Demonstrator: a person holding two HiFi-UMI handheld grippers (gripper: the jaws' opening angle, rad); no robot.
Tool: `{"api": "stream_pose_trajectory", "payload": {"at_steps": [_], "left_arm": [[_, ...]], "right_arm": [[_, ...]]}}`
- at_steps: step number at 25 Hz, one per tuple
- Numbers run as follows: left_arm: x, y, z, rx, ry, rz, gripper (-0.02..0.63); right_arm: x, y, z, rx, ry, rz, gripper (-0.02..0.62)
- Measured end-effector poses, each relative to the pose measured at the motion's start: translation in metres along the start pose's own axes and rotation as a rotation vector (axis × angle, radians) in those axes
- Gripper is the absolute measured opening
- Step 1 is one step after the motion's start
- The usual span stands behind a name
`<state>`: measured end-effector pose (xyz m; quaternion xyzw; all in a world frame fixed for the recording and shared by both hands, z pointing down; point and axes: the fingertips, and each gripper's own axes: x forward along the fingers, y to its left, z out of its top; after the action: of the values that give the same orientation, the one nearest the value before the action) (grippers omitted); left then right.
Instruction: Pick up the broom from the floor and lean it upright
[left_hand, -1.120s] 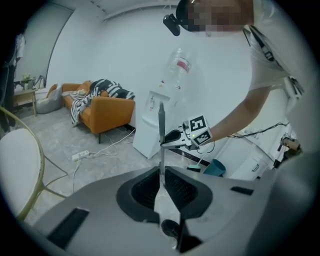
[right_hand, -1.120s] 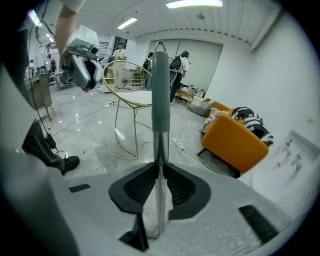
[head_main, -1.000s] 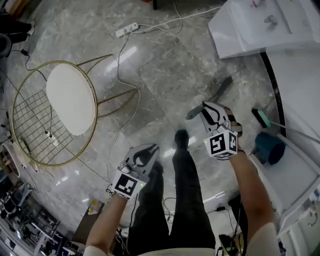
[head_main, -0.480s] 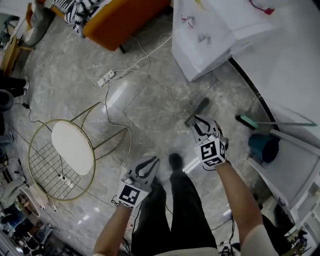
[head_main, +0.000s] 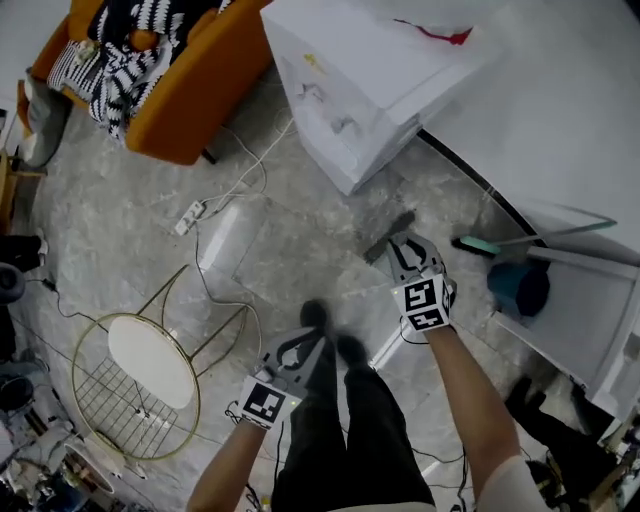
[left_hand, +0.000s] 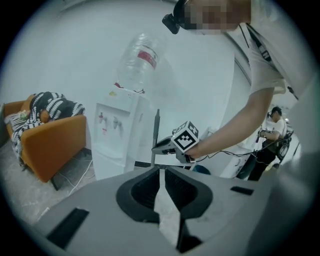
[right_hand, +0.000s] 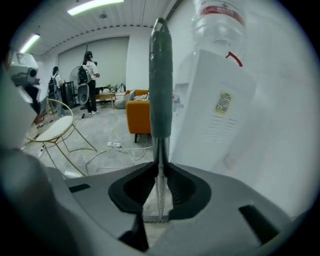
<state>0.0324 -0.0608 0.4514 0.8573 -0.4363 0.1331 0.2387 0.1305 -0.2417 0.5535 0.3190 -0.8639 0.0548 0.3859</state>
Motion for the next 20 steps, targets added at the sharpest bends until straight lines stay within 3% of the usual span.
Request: {"api": "stream_pose_trajectory", "payload": {"at_steps": [6, 10, 20], "left_arm": [[0.039, 0.020, 0.012, 0.041, 0.042, -0.134, 0.032], [0.057, 0.037, 0.022, 0.081, 0.059, -0.195, 0.032], [0.075, 0.078, 0.018, 0.032, 0.100, -0.214, 0.032]], "right_arm": [[0.027, -0.052, -0.006, 0.096, 0.061, -0.107, 0.078], [0.056, -0.066, -0.001, 0.074, 0.075, -0.119, 0.078], [0.101, -0.107, 0.018, 0.143, 0.080, -0.184, 0.080]]}}
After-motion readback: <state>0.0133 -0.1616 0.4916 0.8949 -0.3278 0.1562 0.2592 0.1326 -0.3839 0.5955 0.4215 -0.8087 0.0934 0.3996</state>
